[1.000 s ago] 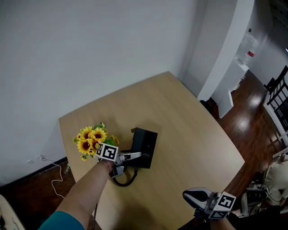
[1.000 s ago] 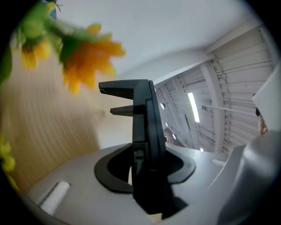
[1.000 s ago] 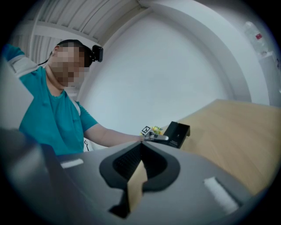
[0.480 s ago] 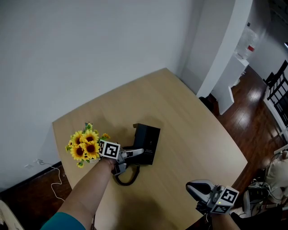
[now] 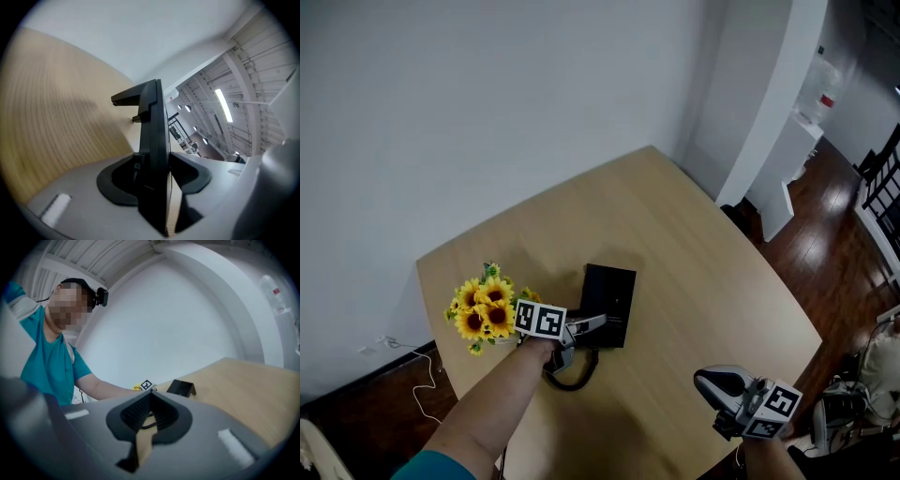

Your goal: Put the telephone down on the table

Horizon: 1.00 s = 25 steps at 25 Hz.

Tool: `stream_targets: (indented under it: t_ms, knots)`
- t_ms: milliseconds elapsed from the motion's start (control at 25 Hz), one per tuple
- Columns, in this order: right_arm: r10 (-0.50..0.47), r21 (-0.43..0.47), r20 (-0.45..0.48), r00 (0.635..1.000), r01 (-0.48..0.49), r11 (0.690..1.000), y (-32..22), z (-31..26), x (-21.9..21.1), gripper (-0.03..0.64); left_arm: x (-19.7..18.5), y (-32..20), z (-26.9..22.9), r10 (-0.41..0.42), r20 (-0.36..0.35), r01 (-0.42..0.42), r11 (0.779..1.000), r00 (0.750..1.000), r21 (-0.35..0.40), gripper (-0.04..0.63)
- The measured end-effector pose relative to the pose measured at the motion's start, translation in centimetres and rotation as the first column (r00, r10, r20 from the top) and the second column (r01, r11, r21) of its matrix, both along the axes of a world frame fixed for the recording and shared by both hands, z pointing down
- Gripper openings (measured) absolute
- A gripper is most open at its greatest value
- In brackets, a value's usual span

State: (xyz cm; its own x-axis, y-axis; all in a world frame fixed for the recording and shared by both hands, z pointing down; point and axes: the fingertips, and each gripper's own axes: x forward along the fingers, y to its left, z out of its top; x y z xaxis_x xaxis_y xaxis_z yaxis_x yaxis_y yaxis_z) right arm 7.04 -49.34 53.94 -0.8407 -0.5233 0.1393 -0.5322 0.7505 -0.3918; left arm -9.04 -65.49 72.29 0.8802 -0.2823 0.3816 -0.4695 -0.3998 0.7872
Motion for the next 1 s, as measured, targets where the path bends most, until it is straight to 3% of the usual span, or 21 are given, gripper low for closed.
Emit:
stream_targets:
  t_ms: [120, 240, 360, 560, 760, 880, 1000]
  knots:
    - [-0.010, 0.002, 0.000, 1.000, 0.010, 1.000, 0.4, -0.3, -0.2, 0.002, 0.0, 0.0, 0.2, -0.045, 0.062, 0.043, 0.999, 0.997, 0.025, 0.271]
    - [-0.011, 0.002, 0.002, 1.000, 0.011, 1.000, 0.8, -0.5, -0.2, 0.002, 0.1, 0.3, 1.0, -0.051, 0.171, 0.040, 0.997, 0.984, 0.068, 0.418]
    - [-0.016, 0.012, -0.002, 1.000, 0.016, 1.000, 1.3, -0.8, -0.1, 0.002, -0.2, 0.8, 1.7, -0.068, 0.280, 0.031, 0.990, 0.958, 0.136, 0.433]
    - [-0.012, 0.016, 0.001, 1.000, 0.012, 1.000, 2.5, -1.8, 0.0, 0.002, -1.2, 2.1, 2.0, -0.119, 0.372, 0.054, 0.982, 0.921, 0.182, 0.474]
    - [-0.006, 0.039, 0.007, 1.000, 0.006, 0.999, 4.2, -2.8, 0.5, 0.002, -2.9, 4.9, 0.8, -0.140, 0.422, 0.050, 0.975, 0.896, 0.216, 0.472]
    - [-0.010, 0.058, 0.018, 1.000, 0.009, 0.998, 5.5, -3.6, 0.9, 0.002, -3.6, 8.1, -1.3, -0.140, 0.394, 0.043, 0.969, 0.908, 0.245, 0.440]
    - [-0.023, 0.068, 0.025, 0.999, 0.022, 0.997, 6.7, -4.4, 1.2, 0.002, -4.3, 11.6, -5.0, -0.180, 0.329, 0.073, 0.947, 0.927, 0.314, 0.339]
